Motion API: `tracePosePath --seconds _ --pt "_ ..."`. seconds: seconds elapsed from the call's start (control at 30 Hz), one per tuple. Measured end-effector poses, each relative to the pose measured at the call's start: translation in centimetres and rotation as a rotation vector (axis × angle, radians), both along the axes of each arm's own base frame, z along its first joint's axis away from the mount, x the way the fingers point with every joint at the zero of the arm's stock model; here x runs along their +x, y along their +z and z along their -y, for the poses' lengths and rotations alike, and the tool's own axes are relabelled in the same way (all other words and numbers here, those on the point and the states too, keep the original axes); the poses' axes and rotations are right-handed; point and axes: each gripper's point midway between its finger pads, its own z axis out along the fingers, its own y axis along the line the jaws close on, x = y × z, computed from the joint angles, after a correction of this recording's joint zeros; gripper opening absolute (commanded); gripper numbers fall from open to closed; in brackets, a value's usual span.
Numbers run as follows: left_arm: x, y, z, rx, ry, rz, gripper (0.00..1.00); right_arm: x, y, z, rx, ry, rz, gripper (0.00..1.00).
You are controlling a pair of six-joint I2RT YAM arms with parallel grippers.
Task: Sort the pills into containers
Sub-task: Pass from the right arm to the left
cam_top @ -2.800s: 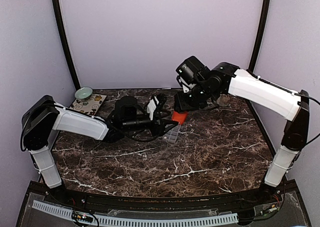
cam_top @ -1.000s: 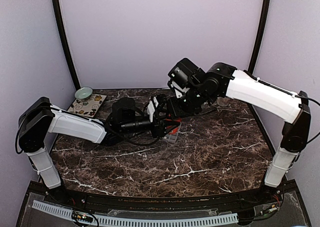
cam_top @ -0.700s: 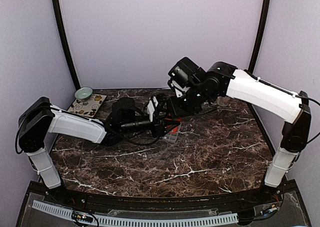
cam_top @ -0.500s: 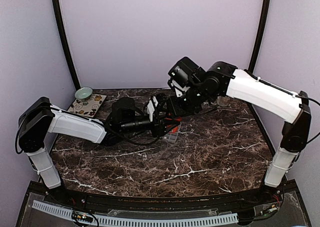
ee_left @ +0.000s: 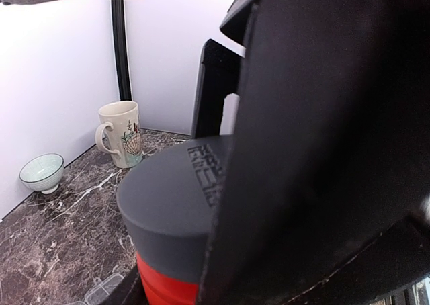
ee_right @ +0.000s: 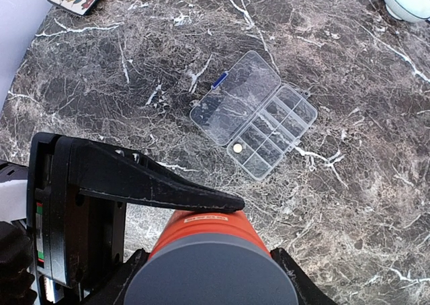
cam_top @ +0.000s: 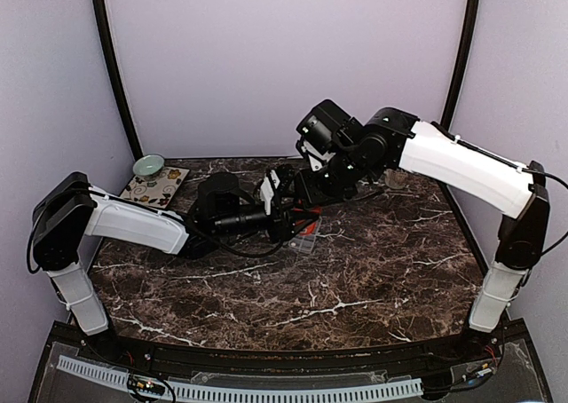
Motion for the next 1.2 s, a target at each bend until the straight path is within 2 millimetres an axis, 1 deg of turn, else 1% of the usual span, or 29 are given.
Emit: tracePosePath --seconds 0.13,0.33,0.67,1.2 --pt "0.1 0.1 0.0 -0.002 0.006 0.002 0.0 0.1 0.1 -0.1 -0.004 0.001 0.002 0.56" --pt "0.2 0.1 -0.2 -0.007 0.012 0.004 0.0 0.2 0.0 -0.3 -0.002 0.0 0.004 0.61" --pt "0.1 1.0 -0.4 -0.027 0.011 0.02 0.0 0.6 0.4 -0.7 0.018 -0.005 0.023 0.68" --pt "0.1 1.1 -0.4 -0.025 0.011 0.032 0.0 0.8 0.3 -0.6 0.013 -0.01 0.032 0.71"
